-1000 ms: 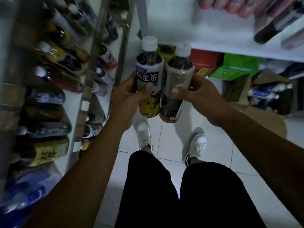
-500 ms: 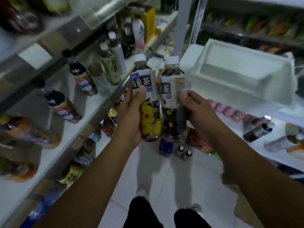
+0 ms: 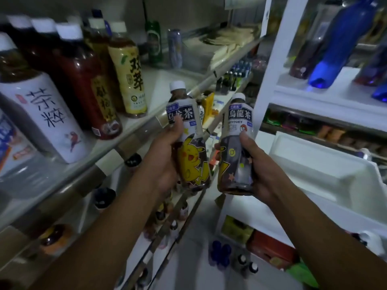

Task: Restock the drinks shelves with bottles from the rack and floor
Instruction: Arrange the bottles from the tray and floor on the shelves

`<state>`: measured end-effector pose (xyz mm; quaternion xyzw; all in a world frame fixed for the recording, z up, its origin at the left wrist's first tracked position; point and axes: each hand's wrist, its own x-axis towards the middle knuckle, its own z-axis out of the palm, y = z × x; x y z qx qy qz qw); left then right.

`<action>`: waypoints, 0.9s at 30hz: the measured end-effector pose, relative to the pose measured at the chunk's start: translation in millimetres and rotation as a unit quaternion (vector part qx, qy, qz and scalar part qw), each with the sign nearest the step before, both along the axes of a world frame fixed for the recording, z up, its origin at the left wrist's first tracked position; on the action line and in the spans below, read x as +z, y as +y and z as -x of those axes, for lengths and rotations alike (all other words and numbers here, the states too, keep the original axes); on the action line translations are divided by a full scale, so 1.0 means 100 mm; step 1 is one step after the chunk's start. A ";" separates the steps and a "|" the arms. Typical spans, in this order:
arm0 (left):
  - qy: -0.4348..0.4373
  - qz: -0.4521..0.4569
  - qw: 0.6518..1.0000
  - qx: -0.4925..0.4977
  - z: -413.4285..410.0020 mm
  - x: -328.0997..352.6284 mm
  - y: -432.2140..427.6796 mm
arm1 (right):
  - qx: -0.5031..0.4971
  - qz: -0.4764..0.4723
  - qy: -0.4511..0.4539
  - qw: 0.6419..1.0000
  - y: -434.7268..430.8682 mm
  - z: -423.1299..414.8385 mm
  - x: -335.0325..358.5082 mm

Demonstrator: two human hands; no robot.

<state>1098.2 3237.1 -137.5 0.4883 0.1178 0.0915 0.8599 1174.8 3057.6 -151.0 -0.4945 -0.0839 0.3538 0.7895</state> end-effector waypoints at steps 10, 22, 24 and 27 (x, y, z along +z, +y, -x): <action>-0.006 0.028 0.998 0.050 -0.44 0.23 0.02 | 0.053 -0.044 -0.048 0.996 0.22 -0.65 0.28; -0.014 -0.047 0.982 0.182 -0.61 0.79 -0.51 | 0.199 -0.057 -0.150 0.967 0.02 -1.33 0.48; -0.001 -0.093 0.981 0.172 -0.65 0.90 -0.58 | 0.229 -0.063 -0.144 0.961 0.00 -1.40 0.52; 0.018 -0.141 0.979 0.149 -0.71 1.10 -0.66 | 0.247 -0.070 -0.131 0.958 0.00 -1.49 0.62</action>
